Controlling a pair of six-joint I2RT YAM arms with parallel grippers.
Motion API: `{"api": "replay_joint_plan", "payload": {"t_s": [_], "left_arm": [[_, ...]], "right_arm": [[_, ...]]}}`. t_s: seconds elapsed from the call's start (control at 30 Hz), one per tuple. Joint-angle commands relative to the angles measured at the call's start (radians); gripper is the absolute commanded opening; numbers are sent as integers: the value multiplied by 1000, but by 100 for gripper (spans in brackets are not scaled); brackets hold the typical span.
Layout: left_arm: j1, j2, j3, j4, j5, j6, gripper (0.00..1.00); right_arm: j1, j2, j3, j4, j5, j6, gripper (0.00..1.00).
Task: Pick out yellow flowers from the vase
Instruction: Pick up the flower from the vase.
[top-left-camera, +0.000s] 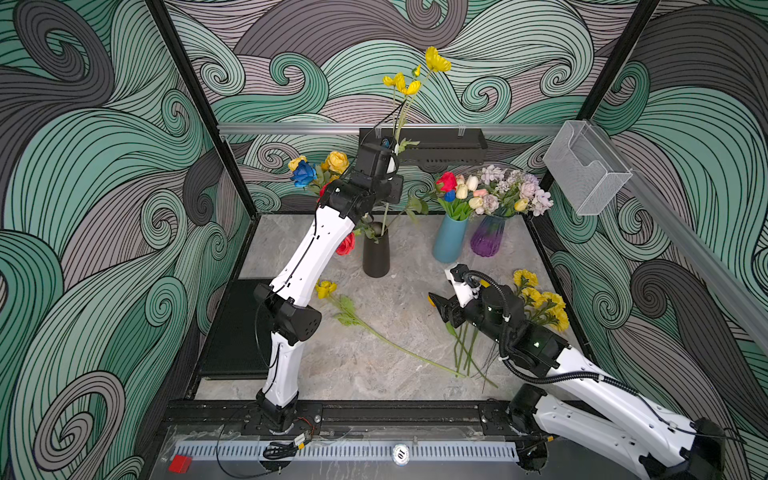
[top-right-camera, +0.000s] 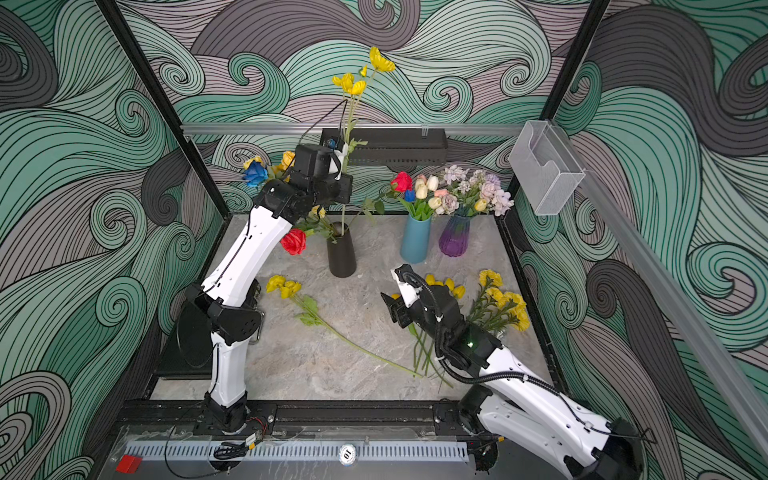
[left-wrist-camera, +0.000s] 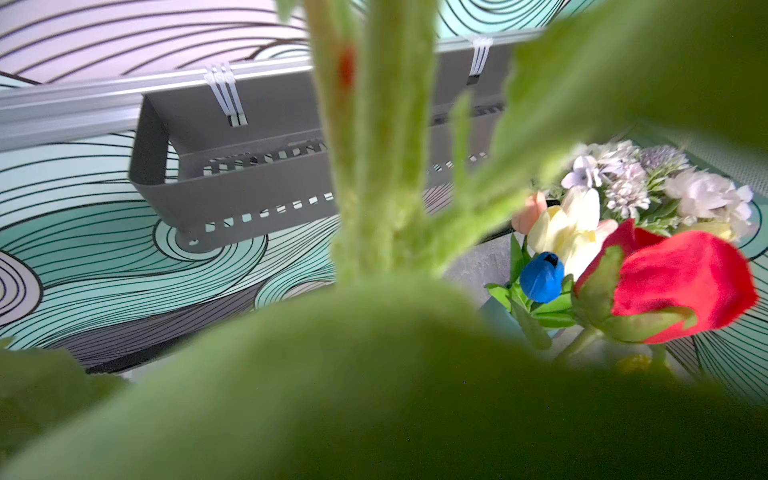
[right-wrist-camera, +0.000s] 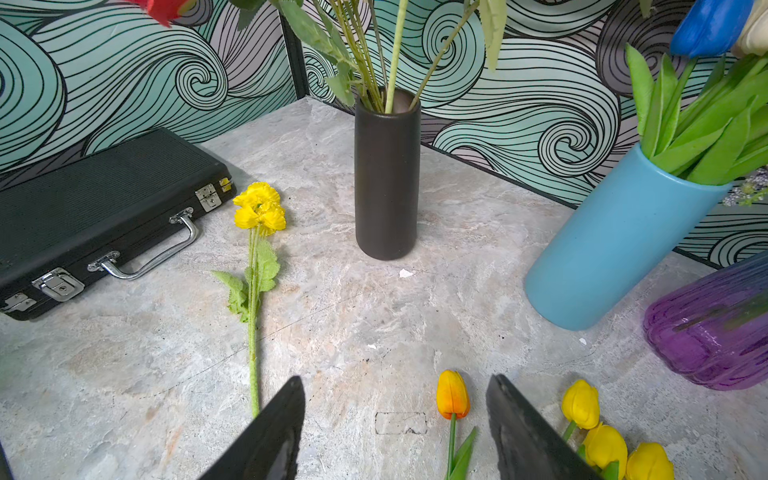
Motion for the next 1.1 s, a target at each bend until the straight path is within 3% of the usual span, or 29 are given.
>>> {"api": "replay_joint_plan", "payload": {"t_s": [0.0, 0.73, 1.07], "left_arm": [[-6, -79, 35, 26, 5, 21, 8], [-8, -330, -69, 105, 265, -46, 7], [-17, -491, -425, 303, 467, -143, 7]], "right_arm": [[-3, 1, 35, 27, -16, -6, 69], [-3, 20, 129, 14, -72, -37, 68], [-2, -12, 195, 12, -126, -52, 68]]}}
